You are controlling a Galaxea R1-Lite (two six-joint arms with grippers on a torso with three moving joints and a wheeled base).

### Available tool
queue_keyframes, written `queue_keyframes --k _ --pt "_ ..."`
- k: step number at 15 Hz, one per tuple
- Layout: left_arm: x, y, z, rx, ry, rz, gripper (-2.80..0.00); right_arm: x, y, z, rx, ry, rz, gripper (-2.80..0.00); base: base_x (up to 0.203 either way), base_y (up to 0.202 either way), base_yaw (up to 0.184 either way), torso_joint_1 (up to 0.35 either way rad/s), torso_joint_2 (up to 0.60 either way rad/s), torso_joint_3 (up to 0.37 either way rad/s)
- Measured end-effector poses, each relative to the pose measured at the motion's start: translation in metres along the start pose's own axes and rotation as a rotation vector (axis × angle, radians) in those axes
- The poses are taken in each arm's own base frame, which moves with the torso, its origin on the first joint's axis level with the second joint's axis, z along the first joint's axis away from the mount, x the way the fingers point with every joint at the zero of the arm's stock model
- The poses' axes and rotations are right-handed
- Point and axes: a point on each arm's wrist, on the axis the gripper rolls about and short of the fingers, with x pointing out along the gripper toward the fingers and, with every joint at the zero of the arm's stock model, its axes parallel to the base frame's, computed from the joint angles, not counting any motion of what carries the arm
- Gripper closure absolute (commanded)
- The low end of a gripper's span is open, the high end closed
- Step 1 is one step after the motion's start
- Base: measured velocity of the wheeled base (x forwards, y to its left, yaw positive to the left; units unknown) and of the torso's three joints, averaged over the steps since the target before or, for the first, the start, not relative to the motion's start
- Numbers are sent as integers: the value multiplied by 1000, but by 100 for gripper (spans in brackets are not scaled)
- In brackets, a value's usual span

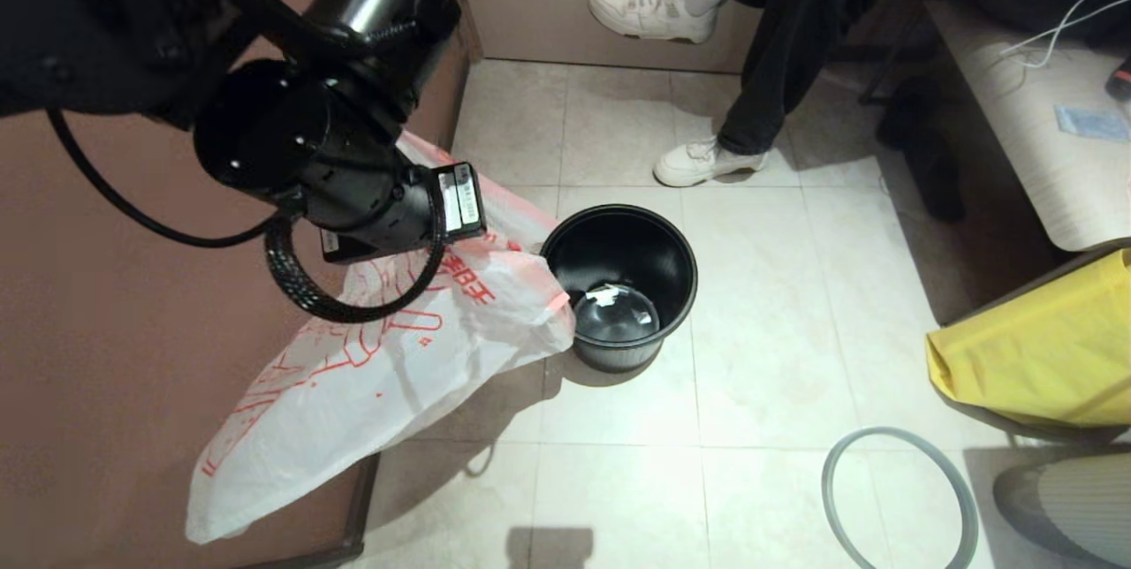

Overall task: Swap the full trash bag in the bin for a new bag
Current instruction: Put the new garbage bag on the trash can

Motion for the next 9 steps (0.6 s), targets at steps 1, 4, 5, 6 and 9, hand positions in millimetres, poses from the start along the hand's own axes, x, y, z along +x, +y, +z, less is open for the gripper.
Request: queue_keyframes --k 1,4,5,6,9 --pt "-12 -6 2 11 -14 -37 0 0 0 0 0 0 0 0 0 0 0 0 0 0" --pt "-35 -18 5 39 -56 -179 0 0 0 0 0 0 0 0 0 0 0 0 0 0" --pt "-43 -20 9 21 -67 -270 0 0 0 0 0 0 0 0 0 0 0 0 0 0" --pt "-49 -20 13 7 -69 -351 0 0 0 0 0 0 0 0 0 0 0 0 0 0" --pt "-64 -19 25 -28 -86 -573 0 0 0 0 0 0 0 0 0 0 0 0 0 0"
